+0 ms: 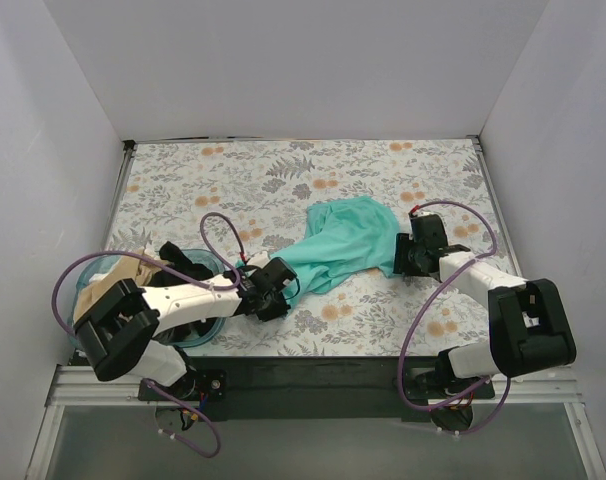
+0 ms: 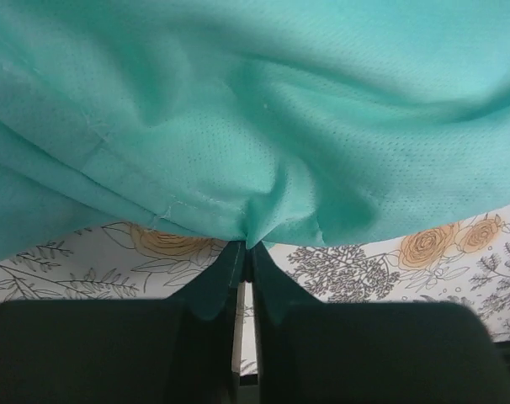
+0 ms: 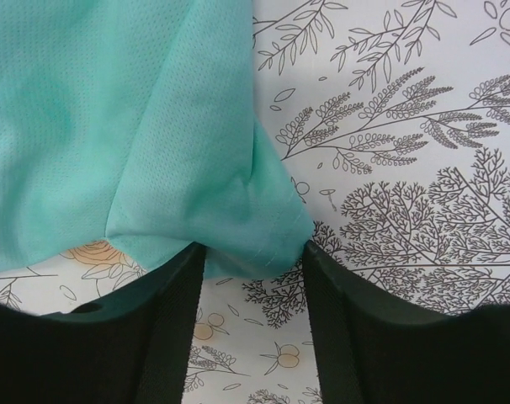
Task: Fold and stack the t-shirts
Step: Flatten the tshirt out, then fold the tshirt
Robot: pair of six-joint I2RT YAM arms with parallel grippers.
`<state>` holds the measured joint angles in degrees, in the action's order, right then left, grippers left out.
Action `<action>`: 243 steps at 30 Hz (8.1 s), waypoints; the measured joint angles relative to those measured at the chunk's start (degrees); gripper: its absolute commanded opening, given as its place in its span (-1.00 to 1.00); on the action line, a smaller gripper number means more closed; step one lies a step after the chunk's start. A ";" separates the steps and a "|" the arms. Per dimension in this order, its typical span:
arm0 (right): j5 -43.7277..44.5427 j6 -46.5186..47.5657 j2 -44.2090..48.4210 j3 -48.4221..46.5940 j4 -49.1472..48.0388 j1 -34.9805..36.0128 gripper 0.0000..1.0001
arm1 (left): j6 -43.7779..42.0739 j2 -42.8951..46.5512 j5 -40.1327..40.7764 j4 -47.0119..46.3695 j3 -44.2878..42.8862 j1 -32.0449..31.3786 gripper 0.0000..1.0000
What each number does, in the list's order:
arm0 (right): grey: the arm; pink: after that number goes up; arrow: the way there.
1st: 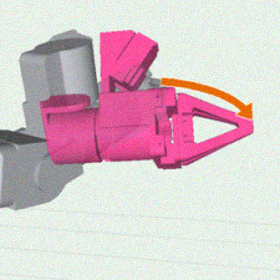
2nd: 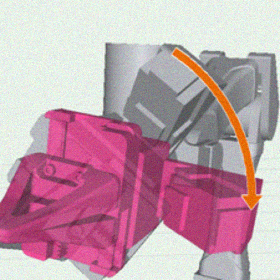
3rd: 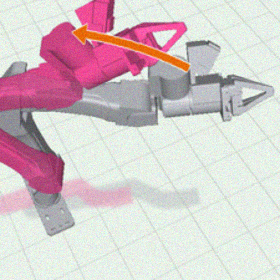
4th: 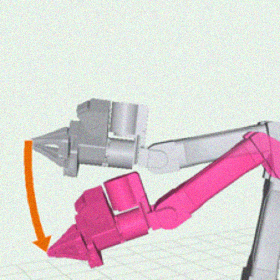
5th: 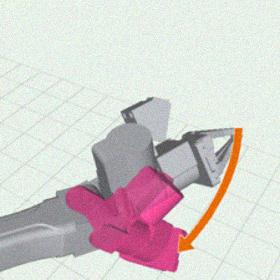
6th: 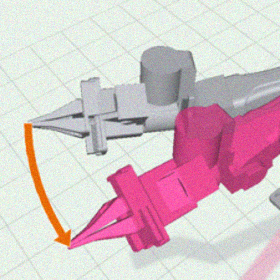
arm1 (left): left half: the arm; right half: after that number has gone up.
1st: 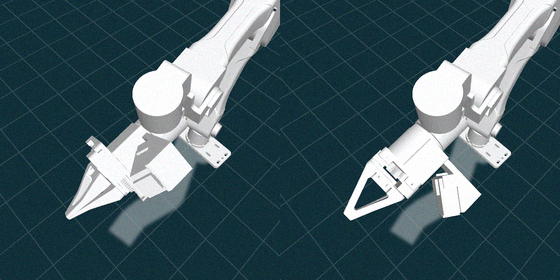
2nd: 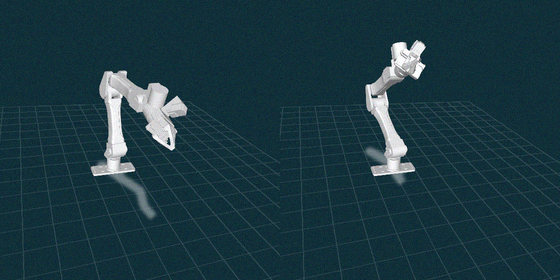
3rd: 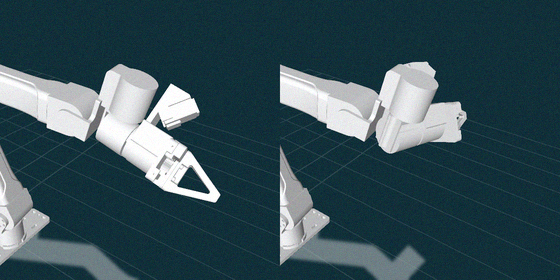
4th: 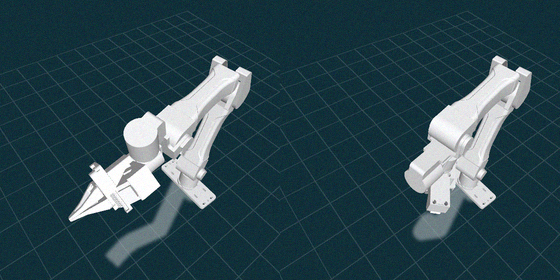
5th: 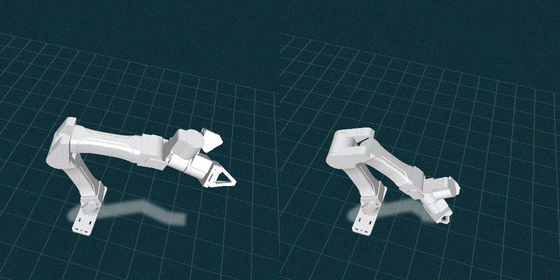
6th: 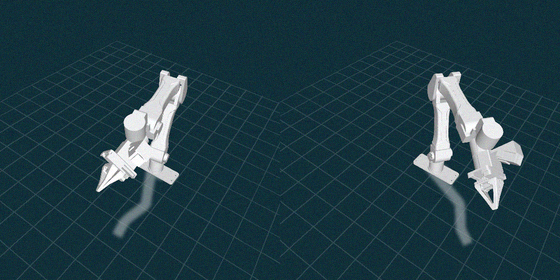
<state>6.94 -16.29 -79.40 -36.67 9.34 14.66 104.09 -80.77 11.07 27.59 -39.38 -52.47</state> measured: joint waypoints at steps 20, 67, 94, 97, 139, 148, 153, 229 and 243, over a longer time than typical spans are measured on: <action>0.15 0.02 18.40 1.18 0.66 0.04 -0.97 | -1.90 20.28 16.02 10.12 -7.26 -0.79 -1.00; 7.06 21.81 -11.23 -85.05 19.30 0.04 -0.97 | -40.74 -21.75 6.62 -3.32 -81.96 31.63 -1.00; -4.26 9.57 21.64 3.13 5.25 0.52 0.09 | -22.62 8.96 -12.46 -22.21 3.48 39.10 0.25; -5.92 7.06 24.04 3.67 7.34 0.50 0.97 | -20.55 12.72 -9.38 -19.93 3.54 39.34 0.51; -2.40 2.60 -28.92 -32.37 3.43 -6.84 0.97 | -17.38 -36.85 -3.76 -8.24 -42.18 33.38 0.65; -2.56 -4.33 -14.62 -12.28 -7.39 -7.85 0.97 | -22.27 -62.25 -6.56 -3.93 -81.29 34.91 0.64; -1.66 -5.84 -13.03 -11.37 -6.38 -8.13 0.97 | -23.71 -68.04 -11.37 -3.45 -90.68 34.88 0.68; -11.13 -8.96 38.56 8.55 6.84 -9.84 0.97 | 8.87 3.43 15.30 2.89 1.36 10.67 0.54; -11.89 -7.10 39.28 9.79 10.25 -9.81 0.83 | 9.66 -5.03 19.87 8.74 -4.79 11.47 -0.72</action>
<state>-4.95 -23.40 -40.12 -26.87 19.59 4.84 113.75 -85.80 30.94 36.34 -44.16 -40.99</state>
